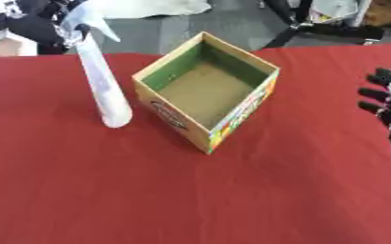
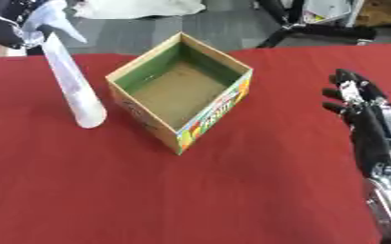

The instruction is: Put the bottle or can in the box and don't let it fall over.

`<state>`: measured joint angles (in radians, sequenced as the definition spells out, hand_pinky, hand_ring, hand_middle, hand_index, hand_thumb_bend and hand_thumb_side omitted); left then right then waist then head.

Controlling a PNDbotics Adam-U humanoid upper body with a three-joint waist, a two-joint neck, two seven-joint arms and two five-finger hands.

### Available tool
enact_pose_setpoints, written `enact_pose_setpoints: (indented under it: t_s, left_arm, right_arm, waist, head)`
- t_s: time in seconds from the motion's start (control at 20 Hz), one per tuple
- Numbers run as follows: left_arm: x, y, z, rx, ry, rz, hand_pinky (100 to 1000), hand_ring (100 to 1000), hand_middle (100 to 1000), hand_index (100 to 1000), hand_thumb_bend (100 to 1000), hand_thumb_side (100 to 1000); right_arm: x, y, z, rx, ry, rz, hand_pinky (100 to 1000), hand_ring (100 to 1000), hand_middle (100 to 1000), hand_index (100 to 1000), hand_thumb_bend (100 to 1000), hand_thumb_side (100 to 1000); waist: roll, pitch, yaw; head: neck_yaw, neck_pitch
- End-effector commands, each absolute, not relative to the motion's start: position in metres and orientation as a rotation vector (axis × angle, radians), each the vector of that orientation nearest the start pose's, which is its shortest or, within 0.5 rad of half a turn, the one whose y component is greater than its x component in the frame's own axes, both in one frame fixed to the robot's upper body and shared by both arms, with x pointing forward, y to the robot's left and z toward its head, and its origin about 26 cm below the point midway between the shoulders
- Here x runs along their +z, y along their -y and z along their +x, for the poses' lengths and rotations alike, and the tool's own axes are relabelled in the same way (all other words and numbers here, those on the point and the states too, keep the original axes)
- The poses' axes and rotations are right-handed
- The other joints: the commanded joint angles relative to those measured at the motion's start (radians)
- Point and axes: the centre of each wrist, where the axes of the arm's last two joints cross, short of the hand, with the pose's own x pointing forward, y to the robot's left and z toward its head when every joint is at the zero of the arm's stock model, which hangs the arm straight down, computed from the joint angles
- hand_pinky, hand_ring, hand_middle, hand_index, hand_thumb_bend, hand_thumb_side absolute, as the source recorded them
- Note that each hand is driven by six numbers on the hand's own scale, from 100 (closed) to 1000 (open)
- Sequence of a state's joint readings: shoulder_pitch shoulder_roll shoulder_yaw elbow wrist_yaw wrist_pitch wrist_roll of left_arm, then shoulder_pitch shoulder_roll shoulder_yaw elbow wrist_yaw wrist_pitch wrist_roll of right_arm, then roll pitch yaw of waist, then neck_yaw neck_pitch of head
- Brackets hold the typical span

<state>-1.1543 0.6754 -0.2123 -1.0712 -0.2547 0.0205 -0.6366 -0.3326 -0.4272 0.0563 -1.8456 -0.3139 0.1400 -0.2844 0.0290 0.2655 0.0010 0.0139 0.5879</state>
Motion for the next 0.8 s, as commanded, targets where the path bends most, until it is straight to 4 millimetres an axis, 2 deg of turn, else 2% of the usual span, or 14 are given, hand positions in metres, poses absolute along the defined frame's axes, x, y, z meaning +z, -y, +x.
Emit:
enact_pose_setpoints:
  t_s: [0.05, 0.55, 0.8]
  left_arm:
    - [0.3733, -0.2994, 0.4491, -1.305, 1.672, 0.549, 496, 389, 487, 572, 100, 100]
    - [0.3750, -0.2974, 0.4492, -1.317, 1.679, 0.541, 457, 325, 430, 505, 100, 100]
    - [0.3778, -0.2977, 0.4487, -1.320, 1.677, 0.545, 456, 322, 420, 495, 100, 100]
  right_arm:
    - [0.1871, 0.2738, 0.3236, 0.036, 2.018, -0.091, 825, 825, 825, 849, 100, 661]
    - [0.1854, 0.2739, 0.3237, 0.038, 2.012, -0.089, 828, 824, 825, 849, 100, 671]
    - [0.1849, 0.2749, 0.3235, 0.041, 2.010, -0.093, 829, 824, 825, 850, 100, 669]
  waist:
    - [0.000, -0.022, 0.001]
    - [0.003, -0.027, 0.000]
    - [0.004, -0.037, -0.001]
  head:
    - [-0.002, 0.000]
    - [-0.004, 0.008]
    - [-0.011, 0.020]
